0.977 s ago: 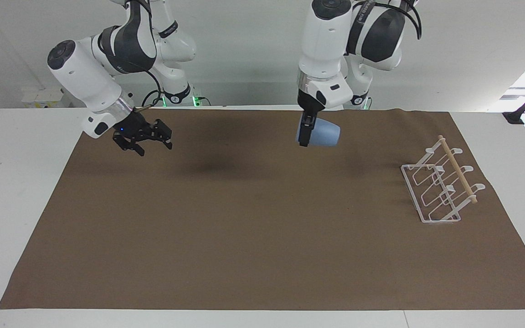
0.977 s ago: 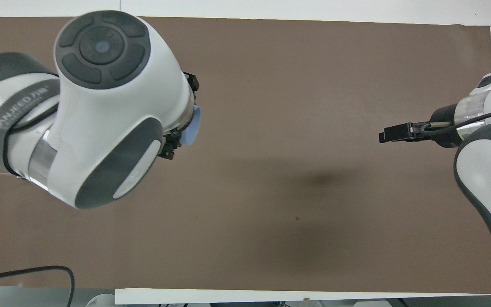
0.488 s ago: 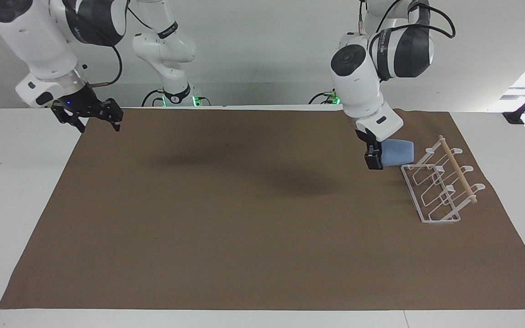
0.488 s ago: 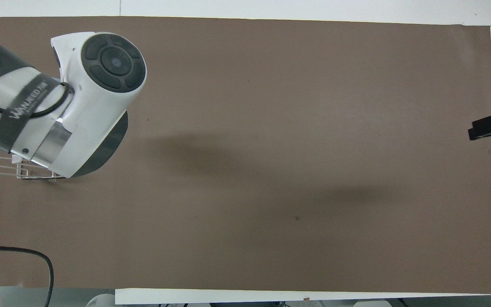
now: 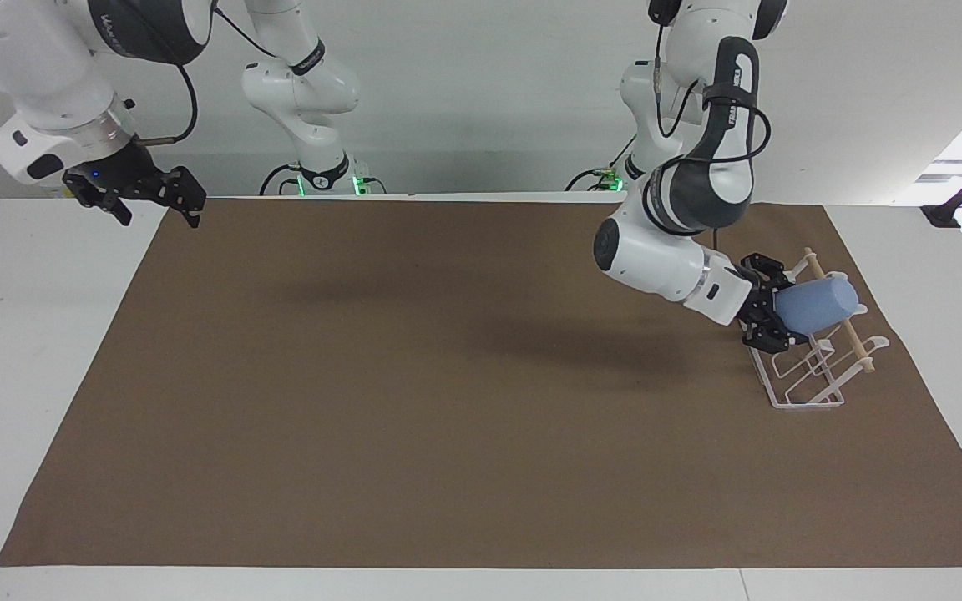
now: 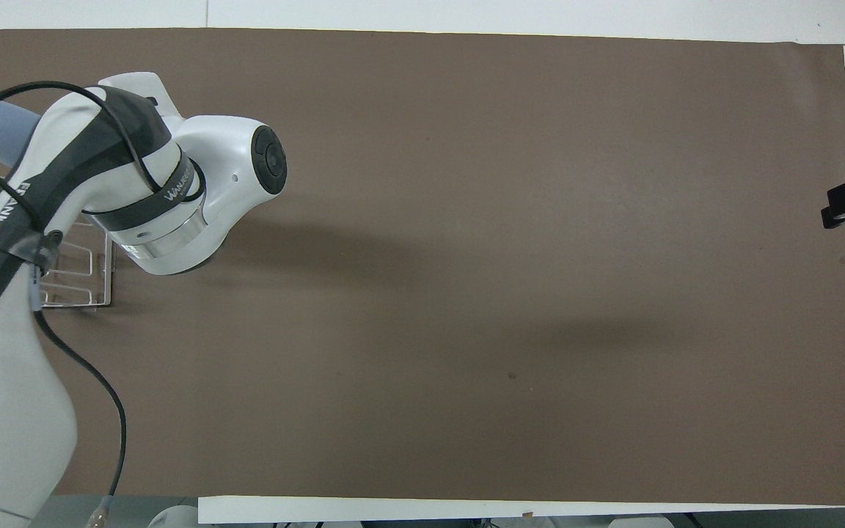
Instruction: Hang cup on cup holder
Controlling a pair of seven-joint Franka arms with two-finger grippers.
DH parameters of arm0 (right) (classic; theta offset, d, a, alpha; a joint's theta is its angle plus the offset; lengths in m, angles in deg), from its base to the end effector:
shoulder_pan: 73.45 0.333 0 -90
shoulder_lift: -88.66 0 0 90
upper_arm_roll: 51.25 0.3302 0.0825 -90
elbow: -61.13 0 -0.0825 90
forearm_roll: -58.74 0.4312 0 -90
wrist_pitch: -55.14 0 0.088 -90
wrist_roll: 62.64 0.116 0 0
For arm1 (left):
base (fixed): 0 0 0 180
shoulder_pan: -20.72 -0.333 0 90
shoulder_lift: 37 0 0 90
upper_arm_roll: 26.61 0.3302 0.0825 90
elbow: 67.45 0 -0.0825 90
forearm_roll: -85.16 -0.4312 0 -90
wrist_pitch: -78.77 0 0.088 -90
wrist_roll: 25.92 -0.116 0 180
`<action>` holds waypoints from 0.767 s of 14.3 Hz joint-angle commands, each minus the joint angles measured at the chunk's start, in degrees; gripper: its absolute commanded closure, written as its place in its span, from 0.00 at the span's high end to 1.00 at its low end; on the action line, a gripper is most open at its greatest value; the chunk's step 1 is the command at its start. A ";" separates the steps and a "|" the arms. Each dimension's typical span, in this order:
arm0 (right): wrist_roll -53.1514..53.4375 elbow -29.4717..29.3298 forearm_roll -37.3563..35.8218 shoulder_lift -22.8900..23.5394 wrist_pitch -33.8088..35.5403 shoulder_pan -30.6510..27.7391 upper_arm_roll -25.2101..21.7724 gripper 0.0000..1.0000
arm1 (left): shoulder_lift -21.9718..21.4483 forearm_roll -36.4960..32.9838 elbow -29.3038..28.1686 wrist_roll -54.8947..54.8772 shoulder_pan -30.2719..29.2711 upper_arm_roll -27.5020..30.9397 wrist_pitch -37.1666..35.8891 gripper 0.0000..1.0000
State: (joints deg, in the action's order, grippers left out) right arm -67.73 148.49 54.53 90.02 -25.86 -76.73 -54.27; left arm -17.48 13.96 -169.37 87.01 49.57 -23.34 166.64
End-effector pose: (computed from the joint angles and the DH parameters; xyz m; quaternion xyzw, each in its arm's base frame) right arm 0.5866 -0.0739 0.6269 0.9969 -0.0139 -0.0706 0.0303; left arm 0.6342 -0.1820 0.3882 -0.6599 -0.4280 -0.4507 0.4221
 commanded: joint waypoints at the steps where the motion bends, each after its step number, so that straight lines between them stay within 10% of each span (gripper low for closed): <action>1: 0.70 3.26 1.05 -1.97 -1.26 -1.02 -0.15 0.99 | 1.13 -6.65 -3.18 3.78 -1.51 -0.28 -2.61 0.00; 11: 0.34 3.79 1.22 -1.79 -0.83 -1.29 0.02 0.99 | 4.73 -11.86 -6.80 8.53 -4.67 -0.37 -2.97 0.00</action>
State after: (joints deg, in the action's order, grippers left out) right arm -67.72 150.78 54.85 89.42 -25.90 -77.55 -54.44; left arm -13.83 3.99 -175.40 93.35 46.08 -23.31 164.37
